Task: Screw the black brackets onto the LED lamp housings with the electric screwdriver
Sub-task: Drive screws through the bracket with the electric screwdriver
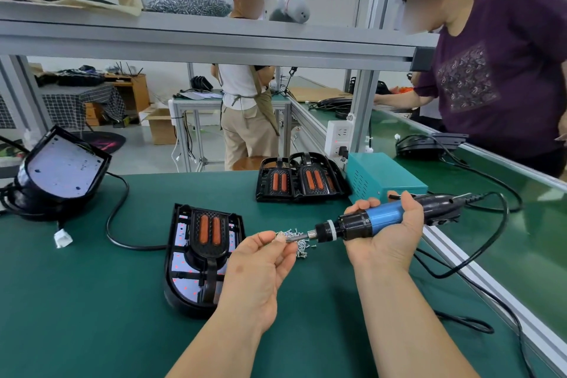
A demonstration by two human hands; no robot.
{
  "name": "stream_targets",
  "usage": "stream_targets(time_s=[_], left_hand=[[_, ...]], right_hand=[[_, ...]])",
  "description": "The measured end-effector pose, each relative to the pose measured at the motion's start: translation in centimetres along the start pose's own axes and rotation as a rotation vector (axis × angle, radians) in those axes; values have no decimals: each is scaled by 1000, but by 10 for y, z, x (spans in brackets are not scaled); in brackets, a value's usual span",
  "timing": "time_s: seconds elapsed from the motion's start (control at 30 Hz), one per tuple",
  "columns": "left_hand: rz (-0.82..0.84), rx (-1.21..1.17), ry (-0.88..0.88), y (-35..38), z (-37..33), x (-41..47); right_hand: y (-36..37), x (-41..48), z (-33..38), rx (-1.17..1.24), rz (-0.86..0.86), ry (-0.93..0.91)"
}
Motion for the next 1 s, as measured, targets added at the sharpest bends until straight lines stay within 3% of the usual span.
stream_targets(time_s=[0.57, 1.0], left_hand=[[-15, 94, 240, 3, 3, -2], [-35, 151, 196, 0, 1, 1]], right_hand=[[-5, 2, -5, 77, -101, 58], [-2, -2, -5, 45, -74, 53]])
Point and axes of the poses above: each hand's wrist, its own x-axis towards the middle knuckle, its own y-axis out of the palm, z = x × y, the point moved 1 cm from there along x, towards the middle knuckle, and after that the axes turned 8 degrees about -z, right-handed, at the moved point
